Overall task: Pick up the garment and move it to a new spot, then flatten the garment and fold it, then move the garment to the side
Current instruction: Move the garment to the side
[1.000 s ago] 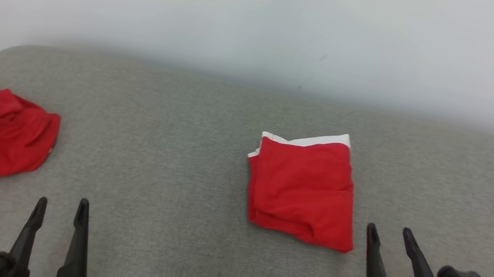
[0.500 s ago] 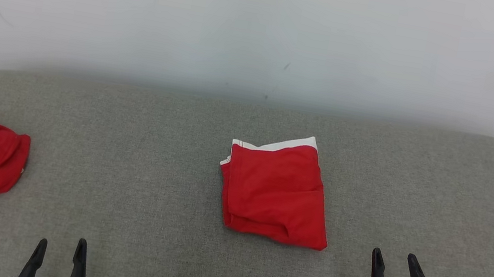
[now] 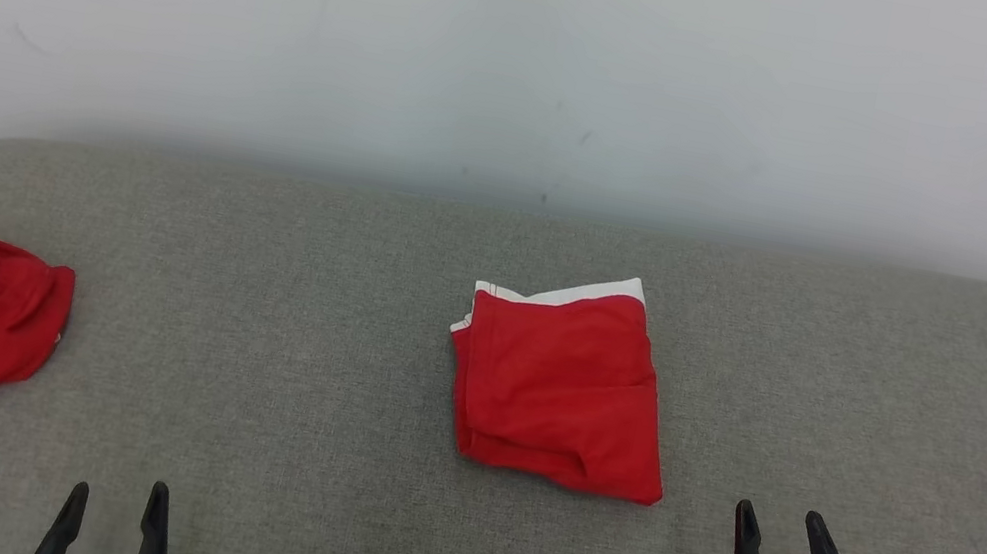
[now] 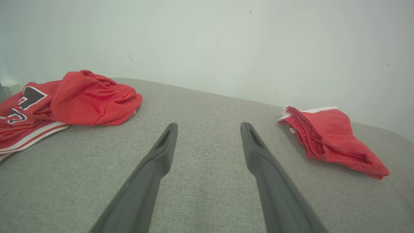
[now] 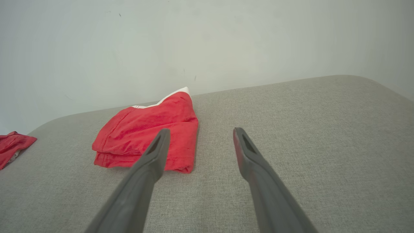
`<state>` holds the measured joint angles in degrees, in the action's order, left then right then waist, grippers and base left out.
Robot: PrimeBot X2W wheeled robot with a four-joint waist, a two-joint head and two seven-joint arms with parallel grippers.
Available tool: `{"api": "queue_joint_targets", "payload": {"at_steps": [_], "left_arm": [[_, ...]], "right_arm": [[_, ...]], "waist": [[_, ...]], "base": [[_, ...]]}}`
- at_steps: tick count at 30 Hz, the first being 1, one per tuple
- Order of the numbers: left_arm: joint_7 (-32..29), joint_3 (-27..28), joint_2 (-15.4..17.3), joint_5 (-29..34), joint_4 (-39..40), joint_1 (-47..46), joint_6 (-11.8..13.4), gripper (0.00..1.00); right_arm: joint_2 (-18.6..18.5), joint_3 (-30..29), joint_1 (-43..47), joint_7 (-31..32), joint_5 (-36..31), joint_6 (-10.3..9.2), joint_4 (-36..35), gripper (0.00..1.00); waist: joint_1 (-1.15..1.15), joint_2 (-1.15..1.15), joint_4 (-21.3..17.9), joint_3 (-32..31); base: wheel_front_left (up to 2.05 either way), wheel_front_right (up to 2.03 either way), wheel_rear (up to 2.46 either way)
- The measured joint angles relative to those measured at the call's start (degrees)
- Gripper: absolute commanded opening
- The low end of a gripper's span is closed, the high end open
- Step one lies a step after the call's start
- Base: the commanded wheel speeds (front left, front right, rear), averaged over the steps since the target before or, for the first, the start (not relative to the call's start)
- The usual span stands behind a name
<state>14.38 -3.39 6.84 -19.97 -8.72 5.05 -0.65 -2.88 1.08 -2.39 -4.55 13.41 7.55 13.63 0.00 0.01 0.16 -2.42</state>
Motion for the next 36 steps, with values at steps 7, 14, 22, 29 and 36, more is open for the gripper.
{"api": "queue_joint_targets", "payload": {"at_steps": [7,14,22,29,36], "left_arm": [[0.14,-0.48,-0.03,0.08,0.44,0.62,0.15,1.00],[0.07,-1.63,-0.20,0.15,0.99,0.61,0.19,1.00],[-0.35,-3.70,-0.44,0.57,2.07,-0.69,-0.25,1.00],[-0.35,-5.47,-0.75,0.60,2.97,-3.12,-1.40,1.00],[-0.25,-6.80,-1.09,0.60,1.93,-5.65,-2.38,1.00]], "right_arm": [[0.01,-0.46,-0.04,0.54,0.12,0.00,-0.21,1.00],[0.12,-2.10,-4.97,16.57,4.15,0.00,3.91,1.00],[0.13,-7.32,-21.01,37.79,2.66,0.00,12.78,1.00],[0.03,-12.79,-33.33,41.31,-5.13,0.00,21.24,1.00],[0.03,-17.83,-39.13,40.75,-13.33,0.00,30.43,1.00]], "waist": [[0.00,0.00,0.41,0.42],[0.00,0.00,0.94,1.15],[0.00,0.00,2.79,2.53],[0.01,0.00,6.02,5.56],[0.01,0.00,9.96,9.15]], "base": [[0.00,0.00,0.00],[0.00,0.00,0.00],[0.00,0.00,0.00],[0.00,0.00,0.00],[0.00,0.00,0.00]]}}
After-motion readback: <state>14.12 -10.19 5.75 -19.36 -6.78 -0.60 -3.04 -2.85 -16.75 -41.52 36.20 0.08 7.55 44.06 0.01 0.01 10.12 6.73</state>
